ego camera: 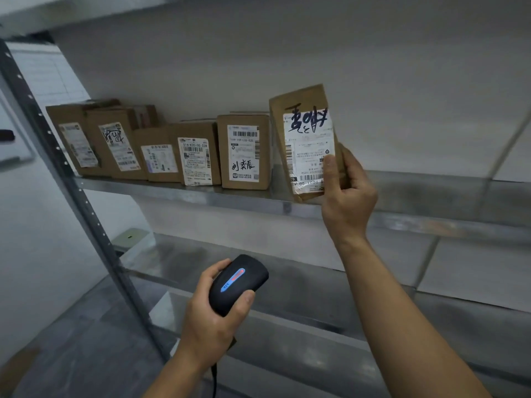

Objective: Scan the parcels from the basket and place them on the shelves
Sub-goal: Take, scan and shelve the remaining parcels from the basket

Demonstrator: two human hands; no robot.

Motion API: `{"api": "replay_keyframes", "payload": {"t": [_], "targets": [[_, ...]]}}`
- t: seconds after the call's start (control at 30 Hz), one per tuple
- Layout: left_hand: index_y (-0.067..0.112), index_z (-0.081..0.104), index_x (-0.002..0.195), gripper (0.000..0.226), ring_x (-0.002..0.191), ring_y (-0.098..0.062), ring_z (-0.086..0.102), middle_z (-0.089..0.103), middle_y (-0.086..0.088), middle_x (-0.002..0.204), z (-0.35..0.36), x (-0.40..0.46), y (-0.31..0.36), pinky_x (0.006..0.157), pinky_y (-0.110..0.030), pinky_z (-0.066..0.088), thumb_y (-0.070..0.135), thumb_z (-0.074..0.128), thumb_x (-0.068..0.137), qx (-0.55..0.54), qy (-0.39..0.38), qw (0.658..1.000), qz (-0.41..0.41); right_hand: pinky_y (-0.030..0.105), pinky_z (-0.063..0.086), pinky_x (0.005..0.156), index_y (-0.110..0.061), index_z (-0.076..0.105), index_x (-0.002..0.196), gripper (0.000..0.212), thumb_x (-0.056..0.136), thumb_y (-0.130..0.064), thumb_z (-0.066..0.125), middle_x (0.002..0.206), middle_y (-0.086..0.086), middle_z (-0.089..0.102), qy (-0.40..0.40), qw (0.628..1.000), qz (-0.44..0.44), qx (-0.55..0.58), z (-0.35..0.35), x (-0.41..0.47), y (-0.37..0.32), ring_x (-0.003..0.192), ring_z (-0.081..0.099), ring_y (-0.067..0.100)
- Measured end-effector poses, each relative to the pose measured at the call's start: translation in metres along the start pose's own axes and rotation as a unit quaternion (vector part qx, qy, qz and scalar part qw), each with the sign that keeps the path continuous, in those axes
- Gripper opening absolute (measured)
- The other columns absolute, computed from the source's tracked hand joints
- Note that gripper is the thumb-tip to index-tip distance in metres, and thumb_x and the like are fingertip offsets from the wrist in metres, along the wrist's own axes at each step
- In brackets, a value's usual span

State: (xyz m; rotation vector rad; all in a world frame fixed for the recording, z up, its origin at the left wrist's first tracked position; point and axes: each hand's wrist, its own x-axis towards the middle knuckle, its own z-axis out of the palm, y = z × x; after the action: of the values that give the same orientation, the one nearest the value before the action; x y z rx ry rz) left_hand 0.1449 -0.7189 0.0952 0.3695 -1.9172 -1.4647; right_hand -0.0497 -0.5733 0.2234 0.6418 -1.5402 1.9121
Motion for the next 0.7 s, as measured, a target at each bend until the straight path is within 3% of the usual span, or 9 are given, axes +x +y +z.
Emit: {"api": "replay_keyframes", "payload": {"t": [0.23,0.43,0.57,0.7], "targets": [[0.056,0.060,0.117,0.060,0.079,-0.020,0.071,0.073,0.016,0.106,0.013,0.038,-0.008,0.076,-0.050,0.062,0.058,0.080,0.061,0.014,-0.007,1.000,0.012,0.005,0.051,0.076,-0.010,0.061,0.138,0.039,0.102,-0.025,0.061,0.123,-0.007,0.068,0.017,0.999,0.008,-0.049,0.024,0.011,0.047,0.099,0.062,-0.018],[0.055,0.060,0.119,0.061,0.085,-0.020,0.072,0.071,0.014,0.112,0.013,0.065,-0.020,0.078,-0.056,0.061,0.059,0.082,0.062,0.001,-0.032,0.999,0.017,0.009,0.054,0.081,-0.011,0.057,0.142,0.044,0.103,-0.031,0.060,0.129,-0.006,0.067,0.029,0.997,0.037,-0.057,0.043,0.016,0.064,0.105,0.065,-0.006],[0.053,0.059,0.122,0.073,0.080,-0.027,0.069,0.070,0.013,0.112,0.008,0.090,-0.023,0.075,-0.051,0.061,0.076,0.084,0.058,-0.018,-0.065,0.998,0.019,0.006,0.051,0.075,-0.014,0.052,0.140,0.043,0.103,-0.033,0.059,0.124,-0.006,0.068,-0.016,0.989,0.057,-0.135,0.053,0.021,0.068,0.090,0.062,-0.012],[0.053,0.058,0.122,0.062,0.087,-0.022,0.071,0.070,0.015,0.111,0.003,0.109,-0.022,0.074,-0.051,0.062,0.060,0.082,0.065,-0.015,-0.092,0.995,0.033,0.013,0.052,0.074,-0.015,0.045,0.142,0.049,0.101,-0.033,0.063,0.125,0.001,0.069,-0.074,0.972,0.073,-0.210,0.064,0.030,0.069,0.093,0.061,0.005]]}}
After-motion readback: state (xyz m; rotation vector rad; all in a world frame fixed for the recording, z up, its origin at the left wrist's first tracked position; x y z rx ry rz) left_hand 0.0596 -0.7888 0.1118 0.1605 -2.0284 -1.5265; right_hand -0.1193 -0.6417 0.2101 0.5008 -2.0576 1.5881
